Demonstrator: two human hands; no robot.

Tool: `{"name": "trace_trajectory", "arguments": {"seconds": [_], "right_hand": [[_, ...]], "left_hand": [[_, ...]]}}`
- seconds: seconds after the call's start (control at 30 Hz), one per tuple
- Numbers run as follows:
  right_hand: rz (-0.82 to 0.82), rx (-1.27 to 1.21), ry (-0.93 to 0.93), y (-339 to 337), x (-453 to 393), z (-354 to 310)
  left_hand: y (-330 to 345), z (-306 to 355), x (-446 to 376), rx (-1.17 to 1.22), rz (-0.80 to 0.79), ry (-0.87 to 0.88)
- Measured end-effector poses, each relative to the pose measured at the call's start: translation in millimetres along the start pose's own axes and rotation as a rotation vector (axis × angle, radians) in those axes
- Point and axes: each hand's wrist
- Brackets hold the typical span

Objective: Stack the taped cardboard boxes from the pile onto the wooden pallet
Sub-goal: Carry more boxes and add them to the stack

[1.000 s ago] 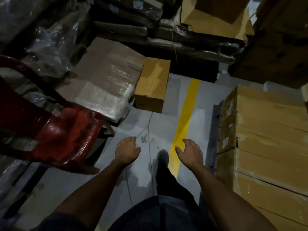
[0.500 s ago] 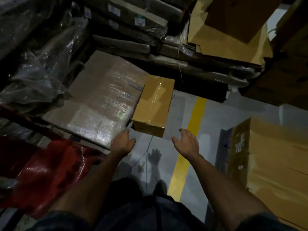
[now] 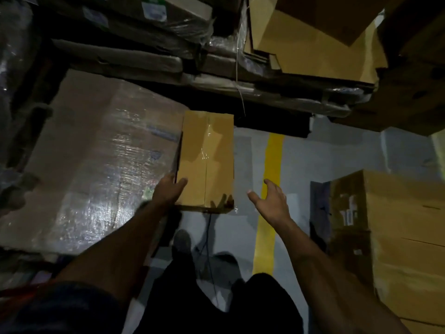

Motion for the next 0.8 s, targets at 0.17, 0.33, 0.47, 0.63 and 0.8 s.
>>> {"name": "trace_trajectory", "arguments": {"seconds": [0.17,0.33,0.47,0.63,0.8], "right_hand": [[-0.051,-0.218,0.098,34.4,-73.5,-18.1],[-0.097,-0.38,0.196,108.4,-184.1,4.8],[-0.108,-0.458,0.225,164.6,-270.5,32.9],[-0.098,-0.522,0.226,217.1,-366.5,40.2],[-0.104,-0.604,0.22,247.9,-427.1,32.7]], "left_hand": [[8.2,-15.9,-102.2,0.2,0.007,-0.125],[57.4,-65.8,-217.2,0.201,0.037,-0.17],[105.4,-103.7,-294.7,0.224,0.097,-0.15],[143.1,-139.5,-368.6,0.291,0.136,-0.089],[160.6,-149.5,-409.6,0.318,0.182,-0.104]]}}
Point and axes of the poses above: each hand's wrist, its own x-axis away from the middle knuckle, its own y-axis out of the palm, z = x × y, and after that the axes turned 4 degrees about y, right-handed
